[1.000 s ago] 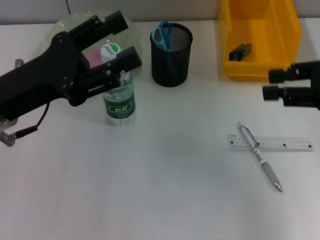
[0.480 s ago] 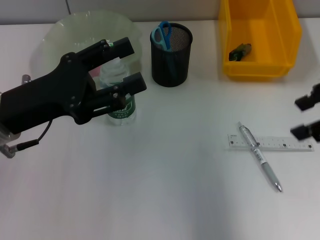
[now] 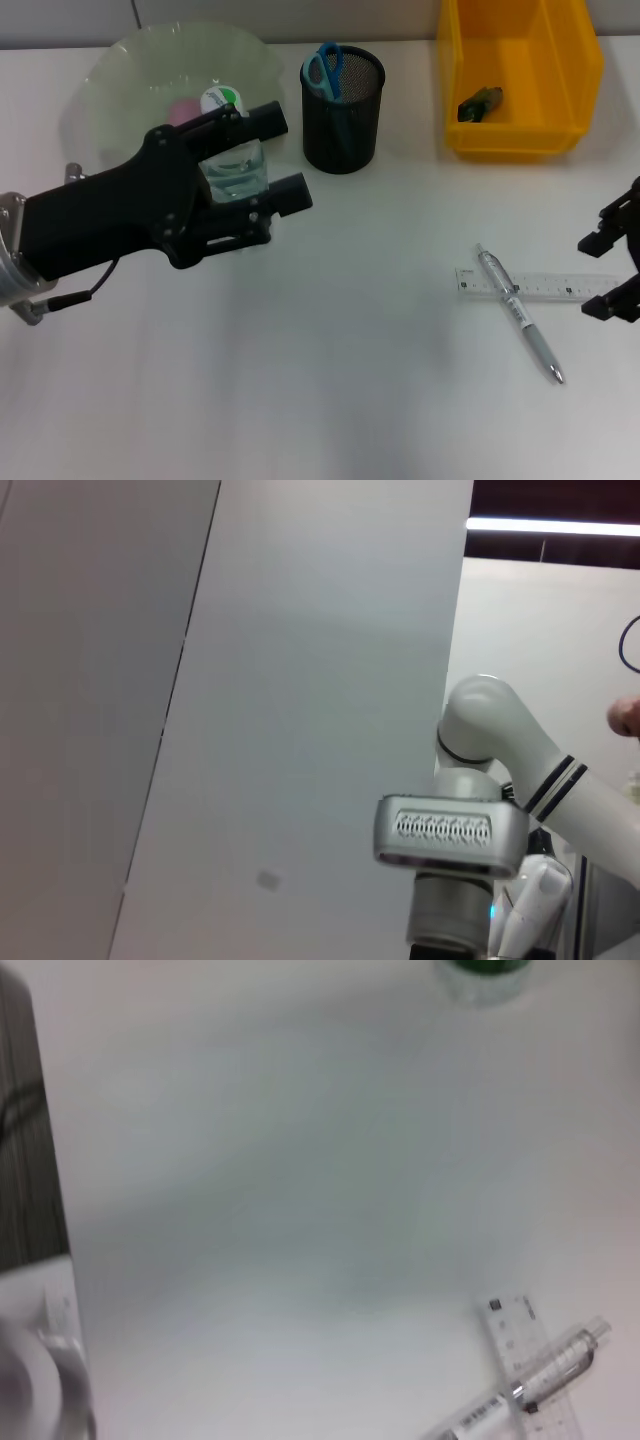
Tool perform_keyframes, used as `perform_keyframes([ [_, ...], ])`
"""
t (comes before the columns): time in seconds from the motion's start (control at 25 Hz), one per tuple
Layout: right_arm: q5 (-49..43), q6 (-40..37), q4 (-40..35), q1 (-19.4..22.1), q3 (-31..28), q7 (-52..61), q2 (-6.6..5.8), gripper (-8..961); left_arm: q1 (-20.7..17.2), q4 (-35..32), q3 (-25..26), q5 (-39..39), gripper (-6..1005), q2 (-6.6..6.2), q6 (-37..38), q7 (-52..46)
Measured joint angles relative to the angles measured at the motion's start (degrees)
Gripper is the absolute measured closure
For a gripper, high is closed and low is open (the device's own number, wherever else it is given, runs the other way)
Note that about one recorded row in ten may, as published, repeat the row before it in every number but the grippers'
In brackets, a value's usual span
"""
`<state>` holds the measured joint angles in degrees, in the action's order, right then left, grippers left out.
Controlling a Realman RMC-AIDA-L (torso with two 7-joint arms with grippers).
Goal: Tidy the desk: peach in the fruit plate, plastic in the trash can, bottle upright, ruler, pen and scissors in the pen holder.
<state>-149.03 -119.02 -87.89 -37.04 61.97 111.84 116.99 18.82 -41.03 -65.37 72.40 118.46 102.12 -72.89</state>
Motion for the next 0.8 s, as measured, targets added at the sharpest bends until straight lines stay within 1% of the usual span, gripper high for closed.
perform_keyframes([
  [0.12, -4.5, 2.12, 1.52, -0.44, 1.72, -5.77, 1.66, 265, 0.07, 0.02, -0.03, 0.28, 213, 0.08, -0.17, 0.01],
  [0.2, -5.78, 3.6, 2.86, -0.46, 2.95, -8.6, 2.06, 265, 0.1, 0.05, -0.02, 0.34, 213, 0.08, -0.31, 0.02],
  [0.44, -7.9, 9.68, 6.87, -0.12, 6.49, -13.62, 2.06, 266, 0.04, 1.22, -0.01, 0.37, 213, 0.27, -0.95, 0.08],
  [0.6, -9.13, 13.55, 8.99, 0.38, 9.06, -15.43, 2.13, 266, 0.3, 3.03, -0.01, 0.18, 213, 0.29, -1.11, 0.78],
  [0.8, -9.46, 18.65, 12.66, 0.84, 11.56, -17.85, 2.13, 266, 0.48, 3.79, -0.34, 0.29, 213, 0.28, -1.37, 2.17],
])
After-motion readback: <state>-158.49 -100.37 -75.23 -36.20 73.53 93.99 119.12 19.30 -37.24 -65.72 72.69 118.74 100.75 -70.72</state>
